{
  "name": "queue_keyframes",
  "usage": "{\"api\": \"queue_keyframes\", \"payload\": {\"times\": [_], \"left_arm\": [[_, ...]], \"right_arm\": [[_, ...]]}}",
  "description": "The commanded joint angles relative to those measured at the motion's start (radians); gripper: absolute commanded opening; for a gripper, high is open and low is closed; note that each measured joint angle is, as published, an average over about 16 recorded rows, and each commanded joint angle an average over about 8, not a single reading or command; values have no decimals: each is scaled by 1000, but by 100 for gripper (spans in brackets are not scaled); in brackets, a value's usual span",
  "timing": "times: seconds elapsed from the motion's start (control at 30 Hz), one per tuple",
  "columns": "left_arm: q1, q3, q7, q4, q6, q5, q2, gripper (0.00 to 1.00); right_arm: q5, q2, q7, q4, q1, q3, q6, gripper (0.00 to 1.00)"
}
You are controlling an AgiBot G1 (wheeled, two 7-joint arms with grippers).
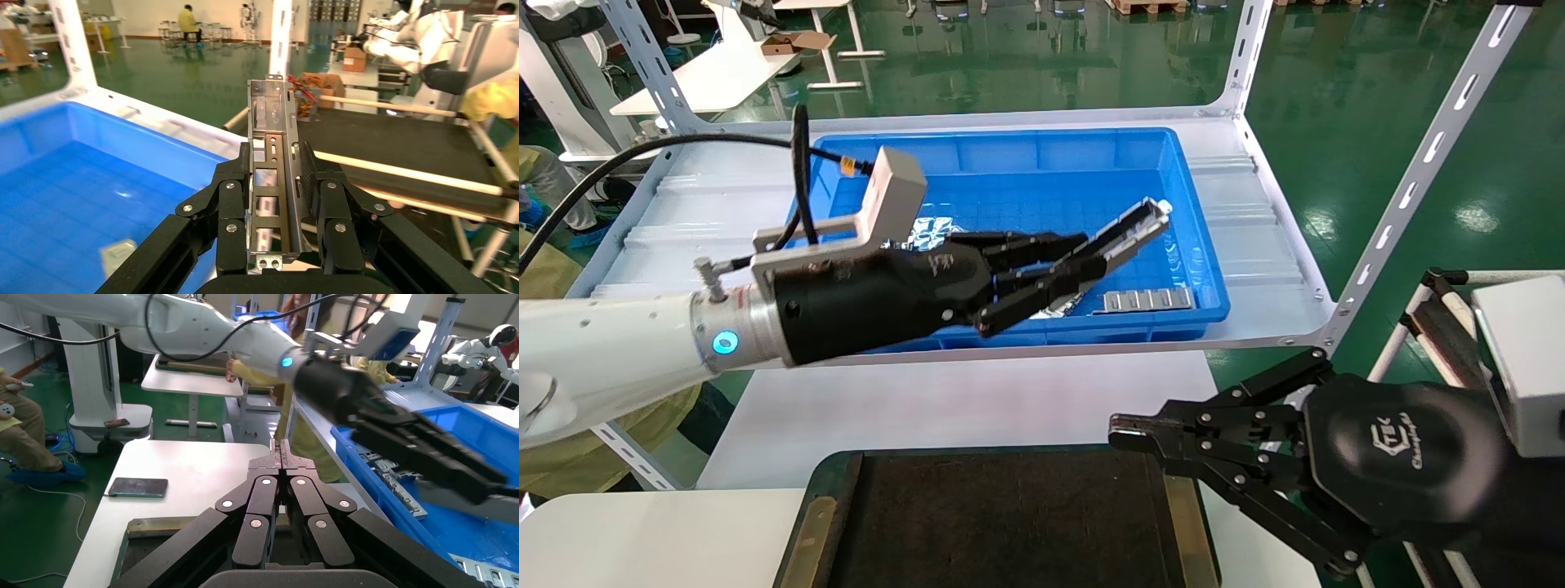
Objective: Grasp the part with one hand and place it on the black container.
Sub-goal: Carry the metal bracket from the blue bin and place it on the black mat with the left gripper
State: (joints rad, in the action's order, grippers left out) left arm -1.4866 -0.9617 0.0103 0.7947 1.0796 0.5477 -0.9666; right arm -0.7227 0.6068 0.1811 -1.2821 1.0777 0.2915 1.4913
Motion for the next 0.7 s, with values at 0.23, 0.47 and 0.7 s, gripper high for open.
{"api": "queue_keyframes", "payload": {"times": [0.23,0.47,0.7], "left_arm": [[125,-13,78,328,-121,-9,147,0],[246,-61,143,516,-247,8,235,0],[349,-106,161,555,-307,21,271,0]], "right_arm": [[0,0,0,0,0,0,0,0],[1,0,0,0,0,1,0,0],[1,-1,-1,0,0,1,-1,0]]}}
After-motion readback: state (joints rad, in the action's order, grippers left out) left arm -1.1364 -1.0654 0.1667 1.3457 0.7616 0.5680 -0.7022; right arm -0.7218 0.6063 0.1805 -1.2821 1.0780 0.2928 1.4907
